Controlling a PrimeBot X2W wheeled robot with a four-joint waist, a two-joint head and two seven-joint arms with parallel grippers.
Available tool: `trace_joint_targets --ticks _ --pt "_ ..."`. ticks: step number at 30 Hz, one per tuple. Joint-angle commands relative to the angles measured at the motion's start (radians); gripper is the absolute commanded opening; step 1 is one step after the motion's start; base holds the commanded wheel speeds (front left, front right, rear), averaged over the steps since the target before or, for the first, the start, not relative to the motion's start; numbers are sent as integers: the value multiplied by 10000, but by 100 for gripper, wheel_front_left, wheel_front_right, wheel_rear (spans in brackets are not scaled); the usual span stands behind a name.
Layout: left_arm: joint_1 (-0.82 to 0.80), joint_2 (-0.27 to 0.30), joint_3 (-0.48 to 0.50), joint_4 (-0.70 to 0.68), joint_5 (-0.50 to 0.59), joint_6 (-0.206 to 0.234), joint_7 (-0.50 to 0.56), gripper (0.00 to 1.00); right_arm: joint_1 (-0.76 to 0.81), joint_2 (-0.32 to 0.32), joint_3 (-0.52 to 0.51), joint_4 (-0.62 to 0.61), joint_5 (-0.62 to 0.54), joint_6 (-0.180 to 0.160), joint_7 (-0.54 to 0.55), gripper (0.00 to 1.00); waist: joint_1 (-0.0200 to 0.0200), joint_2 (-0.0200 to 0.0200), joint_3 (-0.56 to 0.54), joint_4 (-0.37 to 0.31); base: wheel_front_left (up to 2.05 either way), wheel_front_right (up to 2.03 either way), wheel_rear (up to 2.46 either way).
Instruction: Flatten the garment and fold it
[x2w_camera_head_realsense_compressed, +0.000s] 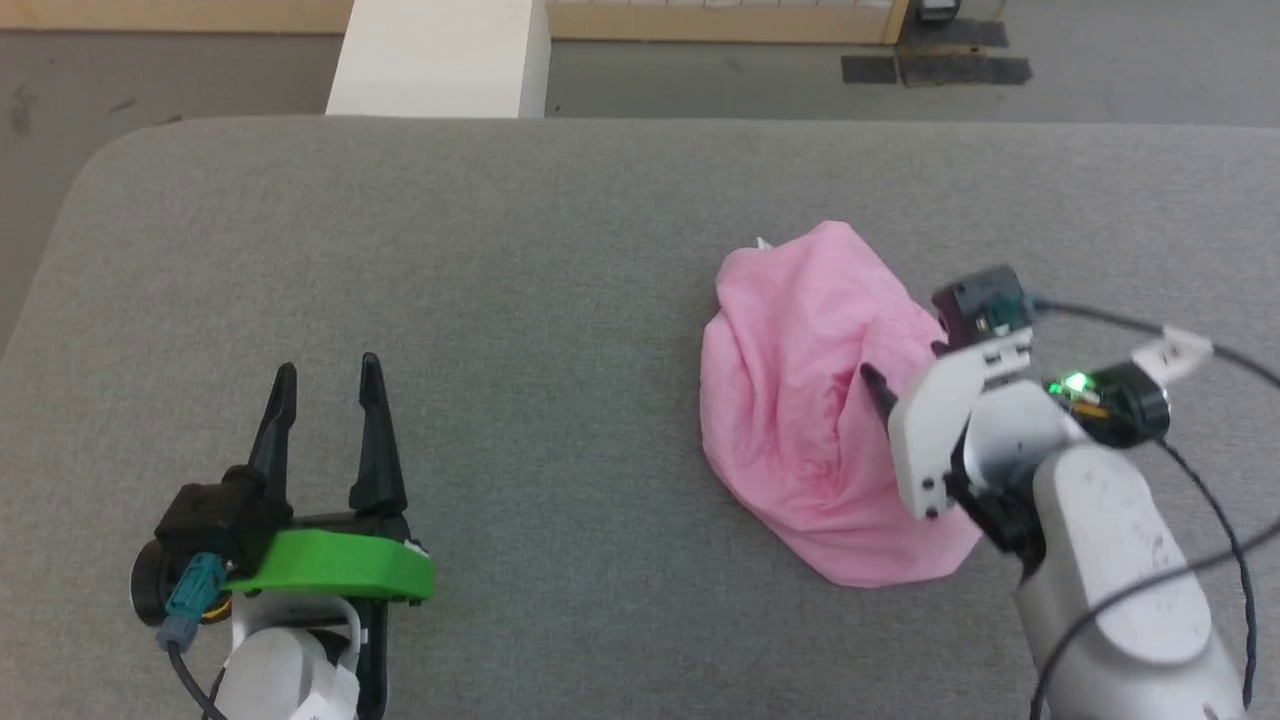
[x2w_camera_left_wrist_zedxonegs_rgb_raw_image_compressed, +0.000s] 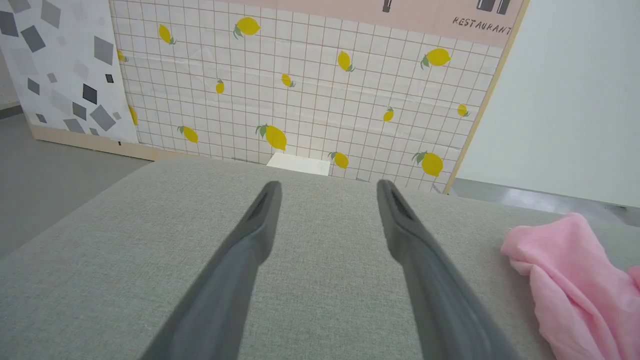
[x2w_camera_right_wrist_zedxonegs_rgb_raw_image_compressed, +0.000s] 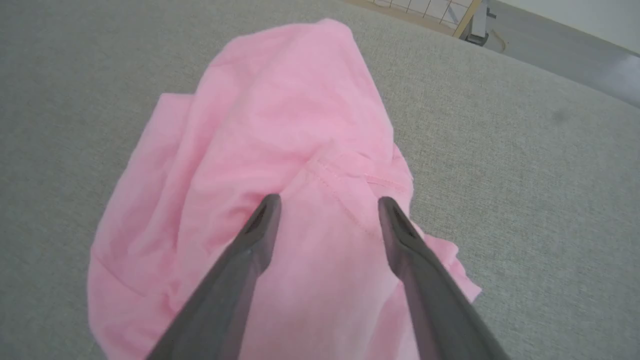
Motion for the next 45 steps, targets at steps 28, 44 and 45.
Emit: trace_joint_targets --ticks 28,44,45 --pt "-36 -423 539 352 601 -554 -76 100 -1864 -4 2606 -2935 3504 -15 -2067 0 0 0 -428 306 0 0 0" --pt "124 -427 377 372 549 -581 -76 100 470 -4 -1675 -3532 1248 -15 -1734 0 0 0 -605 202 0 0 0" --pt "118 -428 359 384 548 -589 -76 100 787 -4 -1949 -3333 975 -15 -1646 0 0 0 -591 201 0 0 0"
